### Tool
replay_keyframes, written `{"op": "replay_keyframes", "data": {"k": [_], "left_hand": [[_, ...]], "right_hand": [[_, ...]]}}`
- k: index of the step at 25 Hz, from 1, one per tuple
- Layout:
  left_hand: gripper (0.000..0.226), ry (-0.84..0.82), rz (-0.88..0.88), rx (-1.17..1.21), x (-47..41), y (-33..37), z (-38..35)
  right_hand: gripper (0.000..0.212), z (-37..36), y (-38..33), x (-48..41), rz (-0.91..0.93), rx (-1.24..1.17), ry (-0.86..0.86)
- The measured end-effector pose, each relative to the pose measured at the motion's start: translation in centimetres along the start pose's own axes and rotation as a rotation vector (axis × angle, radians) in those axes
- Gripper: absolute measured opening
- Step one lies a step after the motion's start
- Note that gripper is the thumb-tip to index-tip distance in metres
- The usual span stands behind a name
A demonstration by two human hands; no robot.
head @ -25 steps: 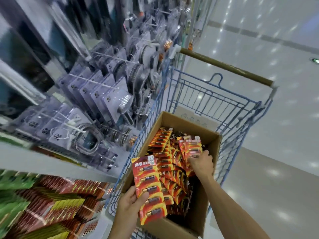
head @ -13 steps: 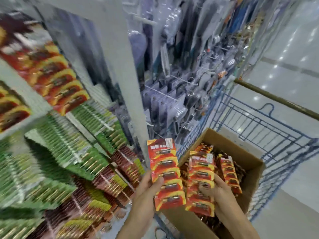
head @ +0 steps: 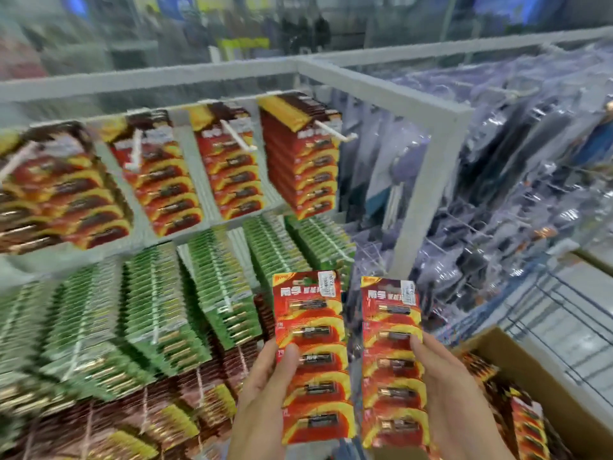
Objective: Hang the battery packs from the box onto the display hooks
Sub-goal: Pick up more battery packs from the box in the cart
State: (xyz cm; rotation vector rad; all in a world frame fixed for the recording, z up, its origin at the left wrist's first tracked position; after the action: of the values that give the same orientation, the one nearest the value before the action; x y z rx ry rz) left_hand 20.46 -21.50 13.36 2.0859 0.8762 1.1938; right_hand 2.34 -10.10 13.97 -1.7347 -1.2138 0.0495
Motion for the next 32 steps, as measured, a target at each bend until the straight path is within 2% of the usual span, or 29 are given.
{"op": "replay_keyframes", "data": {"k": [3, 4, 9, 15, 17, 20, 24, 30, 32], "left_hand": [[0.009, 0.067, -0.093, 0.028, 1.3, 3.1, 1.7], [0.011, 0.075, -0.136, 0.026, 1.6, 4.5, 2.3], [0.055, 0.180, -0.295, 0.126, 2.3, 9.6, 5.6], [0.063, 0.254, -0.475, 0.210, 4.4, 14.5, 9.0], [0.059, 0.290, -0.544, 0.183, 5.2, 16.1, 9.8], [0.042, 0.306, -0.631, 0.128, 6.1, 18.3, 10.5], [0.038, 0.313, -0.643, 0.109, 6.4, 19.4, 11.1], [0.037, 0.351, -0.641, 0.077, 6.2, 19.8, 11.4], [0.032, 0.359, -0.643, 0.074, 6.0, 20.0, 11.5]], "right_hand": [[0.042, -3.3, 0.4, -0.8, -0.013, 0.030, -0.037], [0.040, -5.0, 0.5, -1.0, -0.015, 0.041, -0.066], [0.038, -11.9, -0.2, -2.1, 0.019, 0.135, -0.199], [0.046, -17.3, -0.3, -2.7, 0.003, 0.145, -0.310], [0.044, -18.3, -0.1, -2.7, 0.006, 0.145, -0.316], [0.028, -19.4, 0.2, -2.1, -0.005, 0.162, -0.340], [0.014, -19.8, 0.2, -1.4, -0.005, 0.156, -0.324], [0.014, -19.6, 0.3, -1.7, -0.021, 0.195, -0.299], [0.023, -19.5, 0.5, -1.9, -0.034, 0.197, -0.306]]}}
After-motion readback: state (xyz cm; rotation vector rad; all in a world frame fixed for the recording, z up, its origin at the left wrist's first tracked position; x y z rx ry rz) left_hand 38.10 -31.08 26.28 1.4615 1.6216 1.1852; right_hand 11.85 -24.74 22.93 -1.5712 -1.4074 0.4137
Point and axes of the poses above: each hand's wrist, its own x-axis away from the middle knuckle, its own z-axis out of the back of the hand, y = z × x, the point moved 6 cm from there along -x, towards the middle knuckle
